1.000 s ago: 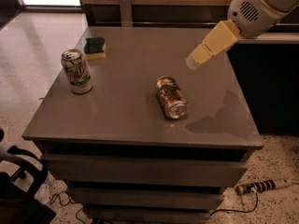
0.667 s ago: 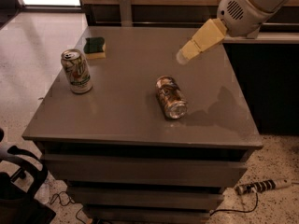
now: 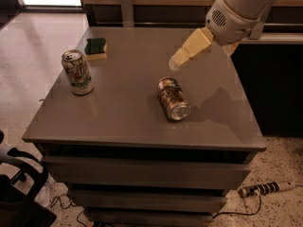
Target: Place orange can upright
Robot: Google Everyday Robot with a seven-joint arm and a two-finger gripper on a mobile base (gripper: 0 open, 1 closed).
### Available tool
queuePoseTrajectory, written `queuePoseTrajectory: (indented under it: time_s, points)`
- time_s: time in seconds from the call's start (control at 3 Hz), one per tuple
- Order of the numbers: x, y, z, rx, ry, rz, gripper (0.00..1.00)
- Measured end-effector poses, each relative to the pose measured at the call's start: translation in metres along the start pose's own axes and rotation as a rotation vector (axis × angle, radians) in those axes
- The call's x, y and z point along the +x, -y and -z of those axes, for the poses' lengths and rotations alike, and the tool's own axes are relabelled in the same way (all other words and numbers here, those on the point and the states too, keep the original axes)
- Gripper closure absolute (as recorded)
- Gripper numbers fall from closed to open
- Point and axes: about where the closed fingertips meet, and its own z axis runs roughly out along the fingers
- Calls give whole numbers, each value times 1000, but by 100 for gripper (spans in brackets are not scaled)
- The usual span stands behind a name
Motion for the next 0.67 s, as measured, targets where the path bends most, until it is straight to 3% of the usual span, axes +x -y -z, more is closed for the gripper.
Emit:
queuePoseTrajectory:
  time_s: [0.33,0.67]
  points:
    - [0,0,0,0,0,0,0]
    - [-1,-13,-14,45,-40,0,0]
